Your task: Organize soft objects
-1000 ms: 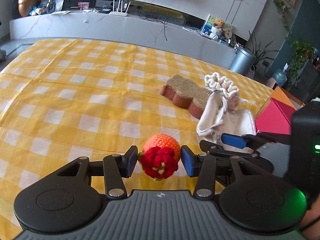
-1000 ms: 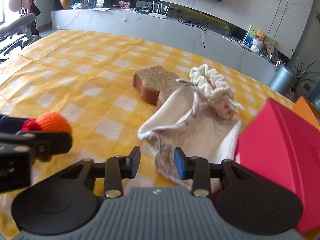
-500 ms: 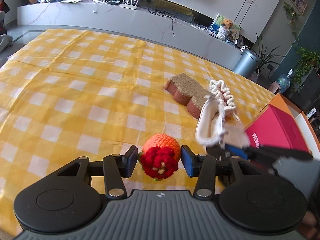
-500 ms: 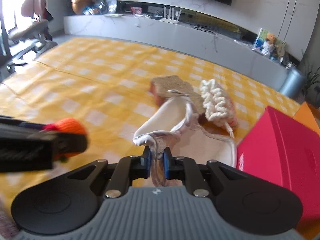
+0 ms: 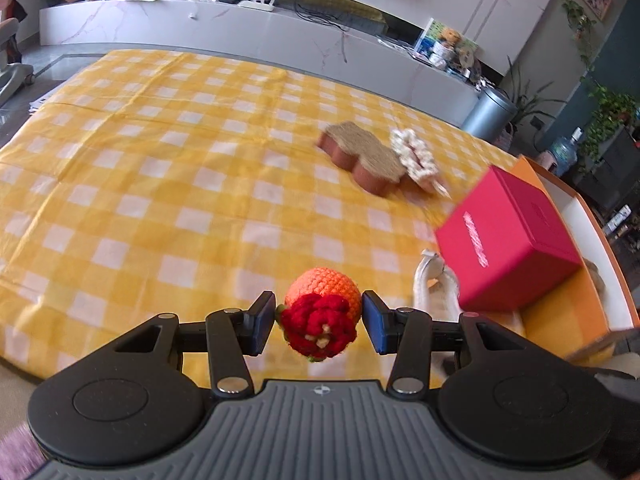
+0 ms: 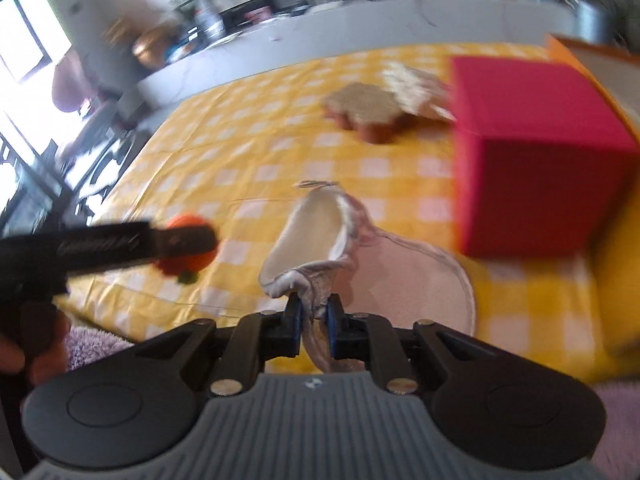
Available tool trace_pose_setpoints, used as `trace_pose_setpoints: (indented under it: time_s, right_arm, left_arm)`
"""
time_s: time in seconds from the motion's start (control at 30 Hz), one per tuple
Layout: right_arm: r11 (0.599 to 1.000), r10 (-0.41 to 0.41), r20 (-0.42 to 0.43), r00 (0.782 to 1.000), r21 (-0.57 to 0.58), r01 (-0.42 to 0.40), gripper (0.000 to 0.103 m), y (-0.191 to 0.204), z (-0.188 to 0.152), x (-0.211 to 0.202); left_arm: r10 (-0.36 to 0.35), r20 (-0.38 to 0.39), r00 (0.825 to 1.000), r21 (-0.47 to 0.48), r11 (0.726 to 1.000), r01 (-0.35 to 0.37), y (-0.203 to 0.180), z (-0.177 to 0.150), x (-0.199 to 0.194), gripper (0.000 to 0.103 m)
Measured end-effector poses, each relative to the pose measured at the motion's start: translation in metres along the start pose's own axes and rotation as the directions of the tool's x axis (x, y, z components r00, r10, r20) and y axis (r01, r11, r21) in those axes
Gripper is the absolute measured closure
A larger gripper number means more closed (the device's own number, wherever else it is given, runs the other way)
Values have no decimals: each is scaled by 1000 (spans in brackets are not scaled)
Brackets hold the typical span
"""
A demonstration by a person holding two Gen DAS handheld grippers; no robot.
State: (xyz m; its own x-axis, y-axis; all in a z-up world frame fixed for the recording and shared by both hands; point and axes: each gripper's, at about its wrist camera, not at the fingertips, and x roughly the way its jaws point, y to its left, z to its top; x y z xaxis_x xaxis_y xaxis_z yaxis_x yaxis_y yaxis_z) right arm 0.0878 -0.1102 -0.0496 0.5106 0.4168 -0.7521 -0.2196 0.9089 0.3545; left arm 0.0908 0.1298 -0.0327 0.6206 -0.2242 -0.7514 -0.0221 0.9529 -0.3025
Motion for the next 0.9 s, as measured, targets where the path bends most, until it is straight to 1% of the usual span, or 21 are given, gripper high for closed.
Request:
trace_pose_setpoints:
  time_s: [0.1, 0.2, 0.33, 0.43, 0.5, 0.53, 0.57, 0.63, 0.67, 0.7, 0.73, 0.77, 0.8, 0.87, 0.9]
  right_arm:
    - [995, -20, 27, 999, 103, 17, 93, -29, -3, -17]
    - [983, -63, 39, 997, 175, 56, 92, -51, -4, -25]
    - [967, -115, 24, 993, 230, 107, 93, -72, -10, -24]
    - [958, -149, 1, 989, 248, 144, 92, -85, -12, -18]
    - [955, -148, -10, 989, 258, 146, 91, -91, -13, -15]
    - [957, -143, -11, 990, 255, 141, 85, -92, -12, -15]
    - [959, -153, -10, 988, 239, 151, 82, -92, -11, -15]
    - [960, -209, 6, 978, 191, 204, 69, -90, -9, -14]
    - [959, -229, 11, 973, 175, 223, 66, -90, -7, -13]
    - [958, -236, 14, 972, 172, 230, 59, -90, -7, -13]
    - [957, -236, 17, 972, 176, 230, 49, -91, -6, -12]
    - [956, -239, 16, 971, 177, 232, 42, -93, -6, -11]
    - [955, -244, 13, 970, 177, 238, 29, -95, -5, -9]
    - [956, -238, 1, 971, 175, 234, 21, -97, -3, -5]
    - [958, -230, -9, 973, 176, 227, 20, -99, -2, -1]
  left_arm:
    - [-9, -14, 1000, 26, 1000, 10, -13, -7, -1, 49]
    - [-21, -25, 999, 48, 999, 22, -26, -12, 0, 49]
    - [-35, -46, 998, 65, 997, 38, -42, -14, 5, 49]
    - [-42, -67, 997, 74, 996, 47, -53, -15, 13, 49]
    - [-48, -81, 996, 86, 995, 55, -60, -16, 19, 49]
    - [-51, -89, 995, 91, 994, 60, -64, -16, 23, 49]
    - [-57, -98, 994, 93, 993, 66, -67, -17, 27, 49]
    - [-77, -116, 990, 97, 991, 89, -73, -19, 34, 49]
    - [-87, -125, 988, 97, 990, 99, -76, -19, 37, 49]
    - [-92, -134, 987, 97, 990, 105, -78, -20, 41, 49]
    - [-93, -143, 985, 97, 989, 108, -80, -21, 44, 49]
    - [-95, -149, 984, 99, 989, 110, -82, -22, 46, 49]
    - [-95, -154, 983, 101, 989, 111, -84, -23, 48, 49]
    - [-93, -161, 982, 101, 989, 111, -85, -24, 51, 49]
    - [-90, -165, 982, 100, 989, 108, -85, -24, 52, 49]
